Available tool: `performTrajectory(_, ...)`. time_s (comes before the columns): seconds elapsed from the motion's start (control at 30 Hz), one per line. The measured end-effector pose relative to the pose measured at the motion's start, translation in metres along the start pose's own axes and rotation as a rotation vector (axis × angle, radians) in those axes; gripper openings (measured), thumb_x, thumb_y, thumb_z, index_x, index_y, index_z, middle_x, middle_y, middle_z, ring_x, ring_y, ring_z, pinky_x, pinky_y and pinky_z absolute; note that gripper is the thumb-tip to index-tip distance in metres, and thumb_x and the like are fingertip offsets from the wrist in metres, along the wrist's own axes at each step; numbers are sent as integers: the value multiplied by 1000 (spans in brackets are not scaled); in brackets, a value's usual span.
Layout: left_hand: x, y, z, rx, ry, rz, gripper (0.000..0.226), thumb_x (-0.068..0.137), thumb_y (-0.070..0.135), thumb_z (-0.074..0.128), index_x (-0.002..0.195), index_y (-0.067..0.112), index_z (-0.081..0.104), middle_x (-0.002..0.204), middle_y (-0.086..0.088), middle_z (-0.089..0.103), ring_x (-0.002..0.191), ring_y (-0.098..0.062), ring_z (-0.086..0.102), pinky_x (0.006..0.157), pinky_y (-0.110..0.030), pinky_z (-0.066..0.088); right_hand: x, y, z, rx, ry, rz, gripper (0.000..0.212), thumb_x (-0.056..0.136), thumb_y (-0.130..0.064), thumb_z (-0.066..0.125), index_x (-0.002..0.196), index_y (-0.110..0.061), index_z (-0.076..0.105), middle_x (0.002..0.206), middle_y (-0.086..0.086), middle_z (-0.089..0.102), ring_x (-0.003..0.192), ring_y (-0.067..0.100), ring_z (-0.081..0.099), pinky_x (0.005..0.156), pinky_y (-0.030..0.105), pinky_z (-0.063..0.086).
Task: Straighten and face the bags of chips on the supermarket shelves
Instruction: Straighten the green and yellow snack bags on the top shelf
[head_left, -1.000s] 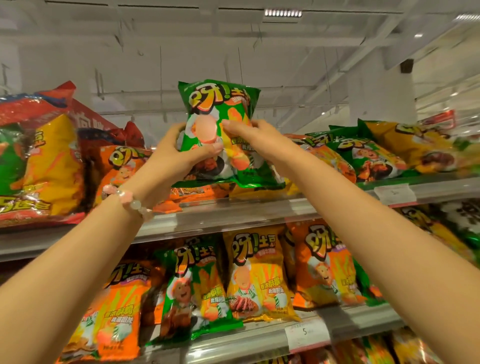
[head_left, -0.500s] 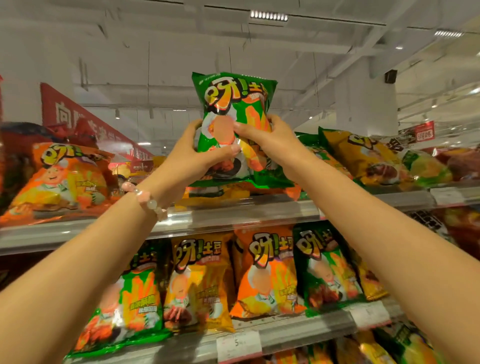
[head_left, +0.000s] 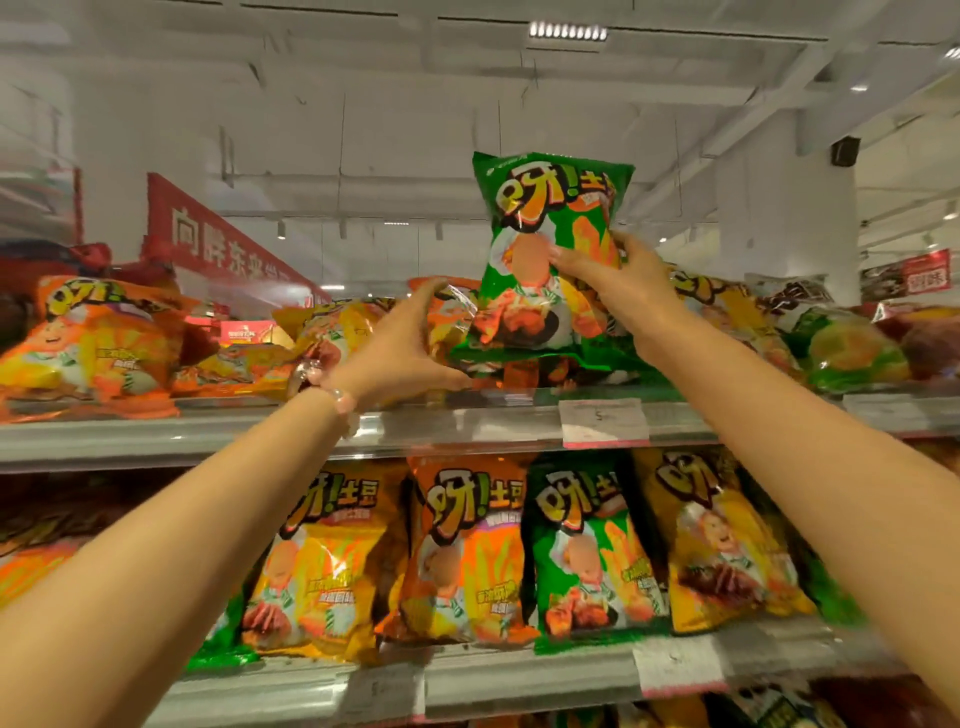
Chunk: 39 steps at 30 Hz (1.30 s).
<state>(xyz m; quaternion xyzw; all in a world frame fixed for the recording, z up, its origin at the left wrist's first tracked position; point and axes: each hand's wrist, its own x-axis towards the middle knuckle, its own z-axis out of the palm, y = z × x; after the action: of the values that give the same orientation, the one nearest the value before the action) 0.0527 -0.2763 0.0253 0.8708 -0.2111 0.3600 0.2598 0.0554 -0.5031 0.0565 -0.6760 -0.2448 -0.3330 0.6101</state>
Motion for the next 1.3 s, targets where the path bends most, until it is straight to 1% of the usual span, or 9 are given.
performTrajectory(0.1, 12, -3, 19, 335, 80, 35, 100, 69, 43, 81, 149, 26, 23, 146, -12, 37, 133, -29, 35, 107, -40, 34, 9, 11, -15, -26, -3, 32, 88, 70, -45, 79, 141, -15, 36, 127, 0, 55, 103, 11, 57, 76, 21, 47)
performTrajectory(0.23, 30, -1, 32, 384, 69, -73, 97, 72, 45, 78, 150, 29, 22, 150, -17, 28, 137, -34, 31, 110, -43, 33, 14, 23, -24, -69, -21, 31, 85, 66, -49, 80, 134, -17, 40, 117, -4, 53, 97, 11, 55, 65, 18, 42)
performTrajectory(0.33, 36, 3, 36, 364, 64, -139, 97, 72, 42, 79, 150, 30, 23, 152, -17, 23, 131, -37, 39, 104, -39, 39, 18, 29, -28, -75, -42, 31, 85, 66, -51, 79, 134, -19, 40, 123, -1, 54, 105, 16, 56, 72, 24, 47)
performTrajectory(0.47, 40, 2, 39, 309, 40, -151, 90, 73, 41, 78, 148, 20, 33, 138, -8, 50, 122, -27, 50, 94, -33, 44, 19, 33, -33, -57, -58, 26, 84, 64, -53, 79, 133, -21, 41, 122, -2, 55, 104, 15, 58, 75, 27, 50)
performTrajectory(0.67, 36, -1, 38, 167, 145, -118, 84, 66, 32, 85, 140, 14, 46, 134, 1, 55, 122, -18, 51, 89, -19, 34, 19, 28, -34, -56, -70, 4, 84, 66, -54, 78, 134, -21, 40, 116, -5, 53, 98, 13, 58, 66, 21, 47)
performTrajectory(0.77, 32, 4, 37, 119, 228, -50, 72, 66, 21, 86, 130, 14, 56, 107, 11, 57, 88, 10, 58, 80, -9, 43, 19, 23, -30, -36, -71, 4, 83, 66, -51, 79, 134, -20, 41, 113, -5, 53, 96, 11, 58, 64, 20, 46)
performTrajectory(0.87, 32, 13, 29, 173, 288, 0, 72, 69, 25, 84, 133, 14, 54, 113, -1, 56, 94, -7, 51, 87, -24, 43, 19, 18, -25, -33, -57, -9, 81, 68, -50, 78, 133, -20, 41, 113, -5, 54, 96, 11, 57, 63, 20, 45)
performTrajectory(1.07, 32, 19, -17, 295, 323, 76, 74, 70, 31, 83, 135, 17, 51, 124, -11, 50, 109, -25, 50, 86, -25, 38, 20, 1, -14, -21, -5, -21, 81, 68, -51, 78, 134, -19, 42, 125, 0, 57, 107, 17, 60, 86, 33, 53)
performTrajectory(1.3, 15, -9, -85, 330, 401, 60, 75, 67, 39, 83, 133, 15, 55, 123, -9, 58, 109, -23, 52, 82, -22, 35, 6, -11, 13, -6, 0, -42, 79, 67, -52, 78, 132, -21, 45, 121, -4, 58, 105, 14, 60, 84, 31, 52)
